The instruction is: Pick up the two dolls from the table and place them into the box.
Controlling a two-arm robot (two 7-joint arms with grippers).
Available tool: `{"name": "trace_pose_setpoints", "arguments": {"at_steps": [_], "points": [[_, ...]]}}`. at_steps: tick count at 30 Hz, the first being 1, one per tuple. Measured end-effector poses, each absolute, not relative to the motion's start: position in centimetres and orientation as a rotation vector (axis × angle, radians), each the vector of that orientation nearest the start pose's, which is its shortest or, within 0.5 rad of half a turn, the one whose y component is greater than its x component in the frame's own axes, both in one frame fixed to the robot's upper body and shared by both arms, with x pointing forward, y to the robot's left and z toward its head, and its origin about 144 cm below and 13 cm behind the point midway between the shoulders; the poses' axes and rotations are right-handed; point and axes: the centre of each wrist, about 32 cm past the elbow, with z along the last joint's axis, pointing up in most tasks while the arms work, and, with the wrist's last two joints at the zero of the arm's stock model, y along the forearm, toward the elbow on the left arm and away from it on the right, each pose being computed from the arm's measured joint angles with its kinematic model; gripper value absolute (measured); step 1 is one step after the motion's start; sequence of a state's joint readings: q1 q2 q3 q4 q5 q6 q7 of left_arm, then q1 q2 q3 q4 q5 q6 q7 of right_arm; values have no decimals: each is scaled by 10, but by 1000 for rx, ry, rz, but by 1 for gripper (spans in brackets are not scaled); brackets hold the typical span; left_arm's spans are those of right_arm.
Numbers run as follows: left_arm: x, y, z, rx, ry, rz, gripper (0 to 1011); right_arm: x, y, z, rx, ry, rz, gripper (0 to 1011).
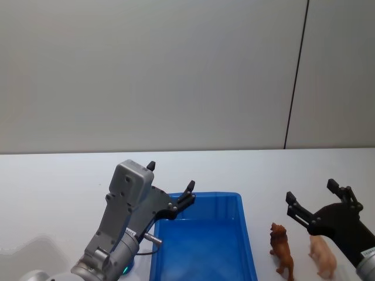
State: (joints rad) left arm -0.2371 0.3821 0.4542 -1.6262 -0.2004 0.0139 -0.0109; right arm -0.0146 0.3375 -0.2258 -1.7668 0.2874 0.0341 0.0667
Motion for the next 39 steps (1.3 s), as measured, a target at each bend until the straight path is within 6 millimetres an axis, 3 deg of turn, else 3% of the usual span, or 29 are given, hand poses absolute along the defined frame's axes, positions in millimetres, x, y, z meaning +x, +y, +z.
{"name": "trace_pose_setpoints", "arguments": {"at_steps": [39], "points": [[492,198,1204,61,-268,1124,1001,443,-237,1189,26,-75,-1229,1001]]}}
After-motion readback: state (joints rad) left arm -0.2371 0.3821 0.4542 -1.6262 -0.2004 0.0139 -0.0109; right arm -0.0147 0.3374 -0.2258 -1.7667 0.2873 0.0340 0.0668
